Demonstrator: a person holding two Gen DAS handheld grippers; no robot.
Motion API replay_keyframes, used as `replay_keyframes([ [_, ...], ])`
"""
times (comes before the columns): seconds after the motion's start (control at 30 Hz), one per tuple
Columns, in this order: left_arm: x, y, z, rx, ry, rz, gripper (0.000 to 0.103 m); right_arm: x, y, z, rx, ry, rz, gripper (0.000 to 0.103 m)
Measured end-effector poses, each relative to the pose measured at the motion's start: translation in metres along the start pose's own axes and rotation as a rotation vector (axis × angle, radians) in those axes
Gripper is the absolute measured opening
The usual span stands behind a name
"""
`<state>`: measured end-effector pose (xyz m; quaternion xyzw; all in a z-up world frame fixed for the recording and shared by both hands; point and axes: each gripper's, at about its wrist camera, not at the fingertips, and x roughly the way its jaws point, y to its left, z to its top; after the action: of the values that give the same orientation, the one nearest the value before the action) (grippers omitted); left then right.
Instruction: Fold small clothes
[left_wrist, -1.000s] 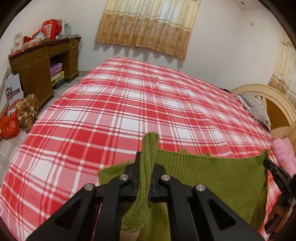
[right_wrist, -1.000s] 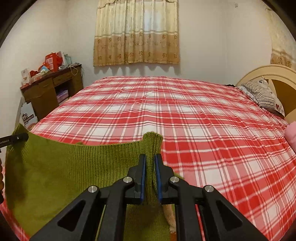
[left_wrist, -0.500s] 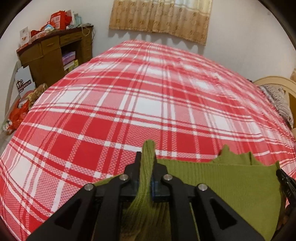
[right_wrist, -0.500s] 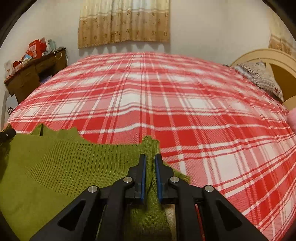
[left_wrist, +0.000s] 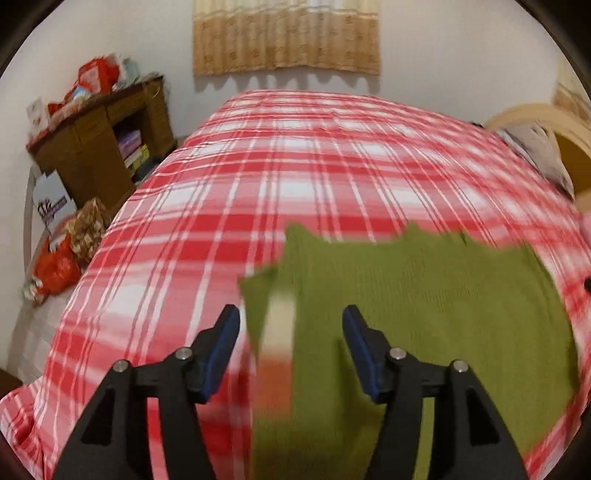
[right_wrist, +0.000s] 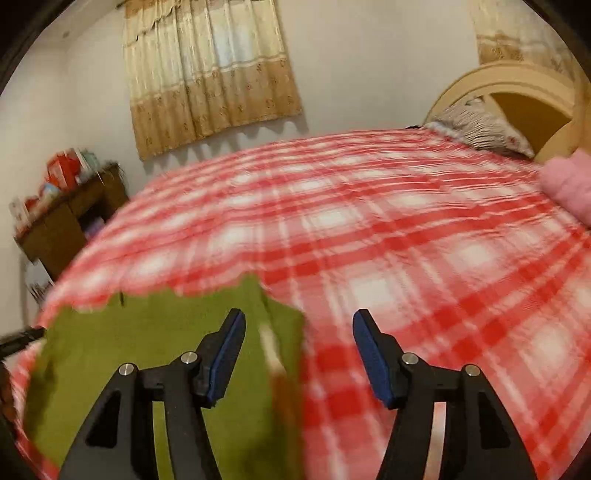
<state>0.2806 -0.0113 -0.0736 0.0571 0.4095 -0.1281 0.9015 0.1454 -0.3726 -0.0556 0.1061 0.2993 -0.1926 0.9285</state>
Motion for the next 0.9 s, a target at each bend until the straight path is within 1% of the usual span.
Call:
replay_keyframes([
  [0.07, -0.015, -0.006, -0.025, 0.014, -0.001, -0.018, 0.061, -0.019, -0.004, -0.019, 0.016, 0.025, 0.051, 0.050],
  [0.13, -0.029, -0.014, -0.048, 0.006, -0.005, -0.031, 0.061, -0.035, -0.001, -0.038, 0.026, 0.042, 0.065, 0.050],
  [0.17, -0.033, -0.016, -0.055, -0.004, -0.011, -0.034, 0.061, -0.039, 0.003, -0.044, 0.018, 0.041, 0.066, 0.050],
  [0.23, -0.043, -0.023, -0.071, -0.036, -0.019, -0.051, 0.061, -0.048, 0.019, -0.057, -0.044, 0.031, 0.069, 0.050],
  [0.27, -0.044, -0.026, -0.075, -0.049, -0.019, -0.058, 0.061, -0.051, 0.029, -0.062, -0.079, 0.029, 0.070, 0.042],
  [0.3, -0.045, -0.030, -0.082, -0.057, -0.022, -0.057, 0.061, -0.052, 0.038, -0.067, -0.115, 0.032, 0.074, 0.024],
  [0.33, -0.046, -0.034, -0.087, -0.054, -0.024, -0.045, 0.061, -0.052, 0.047, -0.071, -0.143, 0.043, 0.082, 0.016],
  [0.37, -0.044, -0.038, -0.090, -0.047, -0.019, -0.033, 0.061, -0.051, 0.052, -0.075, -0.154, 0.058, 0.093, 0.012],
  [0.43, -0.040, -0.045, -0.096, -0.026, -0.013, 0.004, 0.060, -0.045, 0.060, -0.085, -0.147, 0.090, 0.113, 0.011],
  [0.53, -0.038, -0.052, -0.101, 0.017, -0.032, 0.049, 0.061, -0.028, 0.058, -0.103, -0.157, 0.163, 0.070, 0.011],
  [0.57, -0.037, -0.053, -0.101, 0.024, -0.032, 0.058, 0.061, -0.026, 0.053, -0.108, -0.145, 0.177, 0.072, 0.010],
  [0.6, -0.037, -0.053, -0.103, 0.025, -0.033, 0.064, 0.061, -0.028, 0.047, -0.109, -0.118, 0.159, 0.096, 0.008],
  [0.7, -0.034, -0.054, -0.107, 0.029, -0.046, 0.085, 0.061, -0.031, 0.033, -0.110, -0.051, 0.169, 0.112, 0.006],
  [0.8, -0.036, -0.056, -0.113, 0.046, -0.069, 0.107, 0.061, -0.036, 0.031, -0.113, -0.047, 0.171, 0.112, 0.006],
  [0.9, -0.037, -0.056, -0.114, 0.047, -0.073, 0.107, 0.061, -0.044, 0.030, -0.116, -0.040, 0.171, 0.106, 0.006],
])
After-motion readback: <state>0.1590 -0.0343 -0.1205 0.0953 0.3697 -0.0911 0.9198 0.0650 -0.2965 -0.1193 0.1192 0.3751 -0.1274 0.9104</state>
